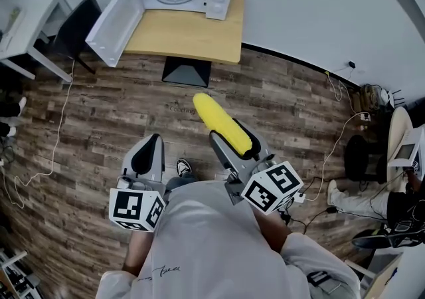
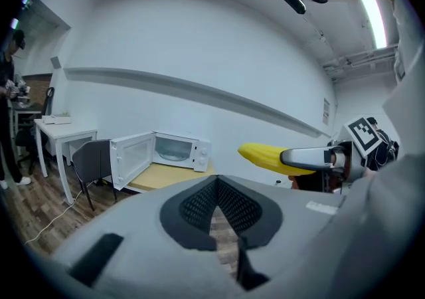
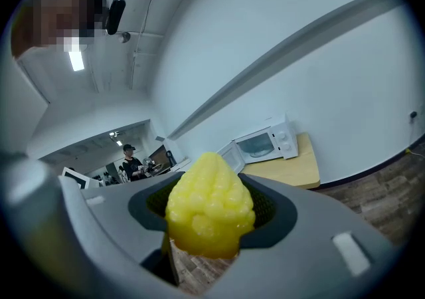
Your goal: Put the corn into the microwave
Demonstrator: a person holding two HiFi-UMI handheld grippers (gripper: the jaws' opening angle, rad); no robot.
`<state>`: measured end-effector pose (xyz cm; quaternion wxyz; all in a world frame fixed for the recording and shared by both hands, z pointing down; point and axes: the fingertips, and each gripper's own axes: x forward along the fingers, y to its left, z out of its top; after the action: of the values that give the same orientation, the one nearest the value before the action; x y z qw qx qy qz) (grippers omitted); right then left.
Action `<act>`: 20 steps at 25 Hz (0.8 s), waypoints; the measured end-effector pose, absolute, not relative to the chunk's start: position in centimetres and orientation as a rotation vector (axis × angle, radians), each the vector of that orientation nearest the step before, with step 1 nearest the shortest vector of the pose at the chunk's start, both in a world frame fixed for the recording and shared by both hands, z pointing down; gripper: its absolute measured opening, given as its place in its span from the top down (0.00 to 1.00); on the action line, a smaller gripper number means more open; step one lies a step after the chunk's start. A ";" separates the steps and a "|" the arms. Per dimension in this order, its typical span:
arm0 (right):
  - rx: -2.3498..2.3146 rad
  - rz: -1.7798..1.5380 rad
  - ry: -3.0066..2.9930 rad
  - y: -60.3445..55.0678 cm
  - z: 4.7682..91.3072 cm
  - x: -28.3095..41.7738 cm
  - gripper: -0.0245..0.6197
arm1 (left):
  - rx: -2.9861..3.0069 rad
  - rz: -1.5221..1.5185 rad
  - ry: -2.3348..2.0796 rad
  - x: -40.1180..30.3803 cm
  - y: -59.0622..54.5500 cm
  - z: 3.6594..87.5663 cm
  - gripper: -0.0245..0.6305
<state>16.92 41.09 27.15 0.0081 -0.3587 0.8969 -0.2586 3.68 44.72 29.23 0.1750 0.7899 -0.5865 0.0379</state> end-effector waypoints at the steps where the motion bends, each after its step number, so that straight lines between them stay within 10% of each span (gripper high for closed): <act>1: -1.124 -0.806 2.802 40.9 27.1 16.4 0.56 | 2.245 0.107 -1.655 3.2 44.5 29.2 0.98; 20: -1.136 -0.780 2.813 35.1 27.5 10.0 0.56 | 2.297 0.105 -1.615 -2.3 38.9 29.3 0.98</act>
<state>10.02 35.08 27.54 0.0046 -0.3628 0.8979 -0.2491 -2.26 38.88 29.32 0.1650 0.8063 -0.5669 0.0368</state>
